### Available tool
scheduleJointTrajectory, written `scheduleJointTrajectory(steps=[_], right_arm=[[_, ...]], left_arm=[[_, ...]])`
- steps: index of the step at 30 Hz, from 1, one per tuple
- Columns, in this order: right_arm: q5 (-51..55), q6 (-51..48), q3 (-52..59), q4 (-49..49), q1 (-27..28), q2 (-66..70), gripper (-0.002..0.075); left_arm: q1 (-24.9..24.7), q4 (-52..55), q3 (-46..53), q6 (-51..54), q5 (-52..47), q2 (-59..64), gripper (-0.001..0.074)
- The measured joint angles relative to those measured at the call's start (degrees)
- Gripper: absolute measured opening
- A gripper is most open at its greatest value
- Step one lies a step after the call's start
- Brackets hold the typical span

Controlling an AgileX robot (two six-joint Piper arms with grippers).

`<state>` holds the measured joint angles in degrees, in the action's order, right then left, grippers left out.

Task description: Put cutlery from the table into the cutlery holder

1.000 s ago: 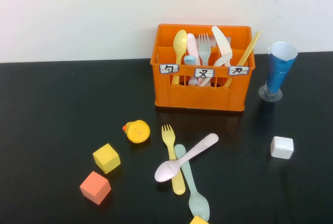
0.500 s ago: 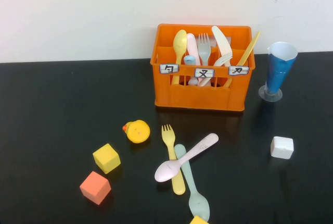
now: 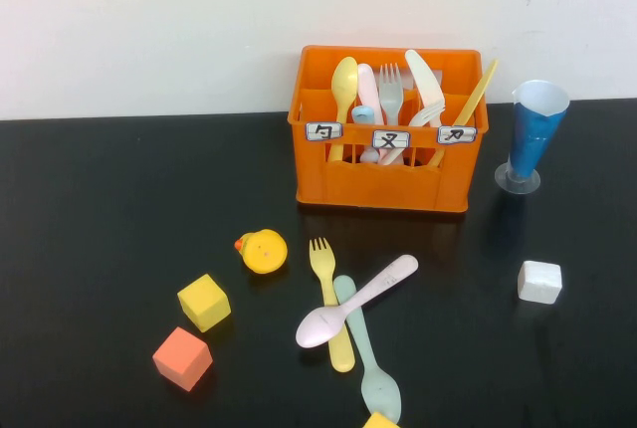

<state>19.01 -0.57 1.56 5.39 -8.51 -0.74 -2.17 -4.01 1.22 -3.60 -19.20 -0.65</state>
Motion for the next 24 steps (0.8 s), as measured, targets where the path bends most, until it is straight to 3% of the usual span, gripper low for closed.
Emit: scheduleJointTrajectory(steps=[2, 11, 20, 24], right_arm=[[-0.1, 1.0, 0.0, -2.7, 0.0, 0.0, -0.0003], [-0.4, 7.9, 0.0, -40.5, 0.0, 0.0, -0.0003], [-4.1, 1.9, 0.0, -44.2, 0.0, 0.0, -0.0003], [4.1, -8.7, -4.4, -44.6, 0.0, 0.0, -0.0003]], left_arm=[[0.0, 0.0, 0.0, 0.0, 0.0, 0.0, -0.0001], [0.0, 0.0, 0.0, 0.0, 0.0, 0.0, -0.0001], [0.0, 0.0, 0.0, 0.0, 0.0, 0.0, -0.0001], [0.0, 0.0, 0.0, 0.0, 0.0, 0.0, -0.0001]])
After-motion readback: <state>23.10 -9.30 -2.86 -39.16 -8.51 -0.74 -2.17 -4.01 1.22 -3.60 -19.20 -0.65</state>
